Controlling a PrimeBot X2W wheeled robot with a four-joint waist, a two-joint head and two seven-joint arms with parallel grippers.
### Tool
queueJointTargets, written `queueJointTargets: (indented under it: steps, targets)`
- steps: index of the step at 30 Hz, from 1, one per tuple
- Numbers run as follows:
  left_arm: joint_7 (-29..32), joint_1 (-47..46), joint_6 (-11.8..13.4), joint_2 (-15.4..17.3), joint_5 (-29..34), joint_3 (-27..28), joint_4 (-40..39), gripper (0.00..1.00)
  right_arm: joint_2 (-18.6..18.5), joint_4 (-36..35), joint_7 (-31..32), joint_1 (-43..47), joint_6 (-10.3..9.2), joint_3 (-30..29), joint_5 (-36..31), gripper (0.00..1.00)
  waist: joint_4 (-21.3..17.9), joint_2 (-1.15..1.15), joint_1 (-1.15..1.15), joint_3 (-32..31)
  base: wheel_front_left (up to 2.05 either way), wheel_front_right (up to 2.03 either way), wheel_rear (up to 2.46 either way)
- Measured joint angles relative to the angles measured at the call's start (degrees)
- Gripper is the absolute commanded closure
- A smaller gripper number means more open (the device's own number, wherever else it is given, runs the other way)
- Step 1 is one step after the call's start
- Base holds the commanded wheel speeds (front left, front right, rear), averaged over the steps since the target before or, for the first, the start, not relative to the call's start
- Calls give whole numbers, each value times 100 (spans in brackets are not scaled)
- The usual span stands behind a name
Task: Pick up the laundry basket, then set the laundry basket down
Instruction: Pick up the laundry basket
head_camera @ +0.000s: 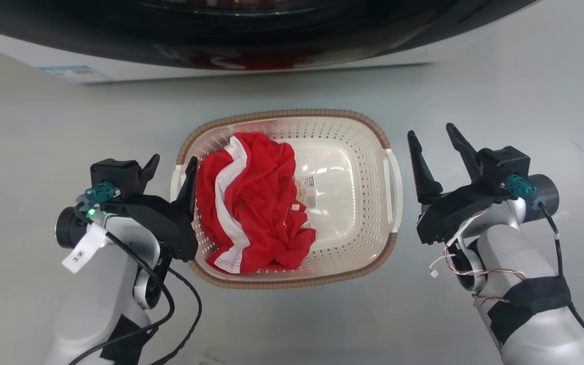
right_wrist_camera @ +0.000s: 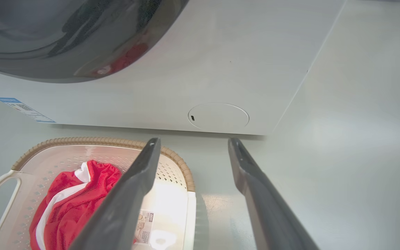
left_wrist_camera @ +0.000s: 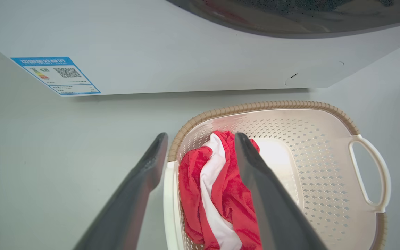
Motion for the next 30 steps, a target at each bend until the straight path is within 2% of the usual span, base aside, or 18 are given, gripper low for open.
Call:
queueJointTargets:
  steps: [12,28,29,30]
  targets:
    - [-4,-366,-151,-33,-64,8,1065,0,141,880,-34,-371,114,282,-70,0,-26,-1,-1,636,0,0,0]
    - [-110,-1037,-346,-30,-77,-67,1879,0,211,1564,-145,-744,204,479,-105,0,-47,0,-1,1148,0,0,0]
    - [-110,-1089,-349,-30,-77,-75,1919,0,212,1600,-146,-780,225,482,-105,28,-46,0,-1,1175,0,0,0]
    - [-111,-1142,-350,-32,-76,-84,1958,20,214,1631,-165,-812,230,482,-105,59,-44,0,0,1200,0,0,0]
